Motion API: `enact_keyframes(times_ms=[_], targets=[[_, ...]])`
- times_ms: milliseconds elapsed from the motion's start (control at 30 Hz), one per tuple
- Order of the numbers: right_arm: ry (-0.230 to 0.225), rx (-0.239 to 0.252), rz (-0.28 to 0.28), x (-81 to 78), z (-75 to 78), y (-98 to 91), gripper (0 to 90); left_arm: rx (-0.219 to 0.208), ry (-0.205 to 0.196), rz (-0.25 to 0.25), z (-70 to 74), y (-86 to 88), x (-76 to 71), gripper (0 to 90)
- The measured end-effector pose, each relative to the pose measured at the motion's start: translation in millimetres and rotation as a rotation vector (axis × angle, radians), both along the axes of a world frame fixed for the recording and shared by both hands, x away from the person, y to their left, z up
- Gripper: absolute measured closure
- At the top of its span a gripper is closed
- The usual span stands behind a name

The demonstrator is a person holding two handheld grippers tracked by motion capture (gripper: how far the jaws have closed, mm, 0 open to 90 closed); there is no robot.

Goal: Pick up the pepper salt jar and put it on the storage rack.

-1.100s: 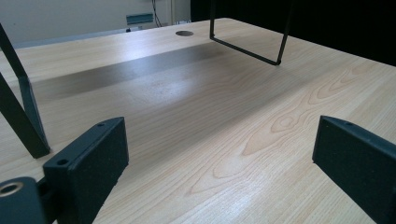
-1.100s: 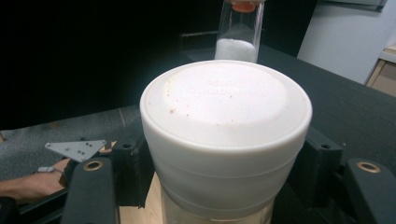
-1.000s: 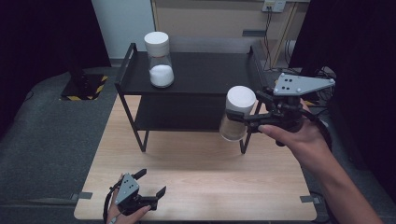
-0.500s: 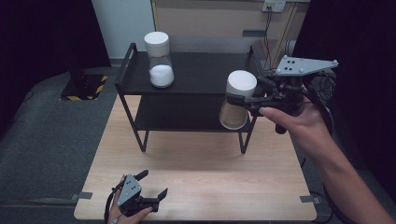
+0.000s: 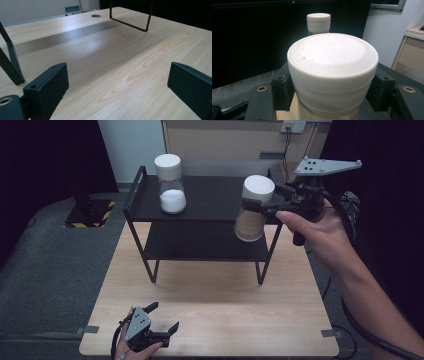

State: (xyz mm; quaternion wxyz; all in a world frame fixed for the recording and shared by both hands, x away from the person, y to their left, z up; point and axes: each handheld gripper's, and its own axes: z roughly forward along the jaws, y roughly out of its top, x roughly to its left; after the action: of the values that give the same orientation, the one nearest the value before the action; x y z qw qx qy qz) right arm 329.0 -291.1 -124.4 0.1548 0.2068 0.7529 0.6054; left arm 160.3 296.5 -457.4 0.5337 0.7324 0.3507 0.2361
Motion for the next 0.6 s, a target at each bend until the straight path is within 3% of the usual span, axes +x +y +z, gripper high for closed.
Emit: enact_keyframes(times_ms=[600], targets=[[-0.008,-0.006,-0.02,30.4,3.7,24.3,34.9,0.003,0.005,-0.006,-2.3,3.0,2.5,2.8]])
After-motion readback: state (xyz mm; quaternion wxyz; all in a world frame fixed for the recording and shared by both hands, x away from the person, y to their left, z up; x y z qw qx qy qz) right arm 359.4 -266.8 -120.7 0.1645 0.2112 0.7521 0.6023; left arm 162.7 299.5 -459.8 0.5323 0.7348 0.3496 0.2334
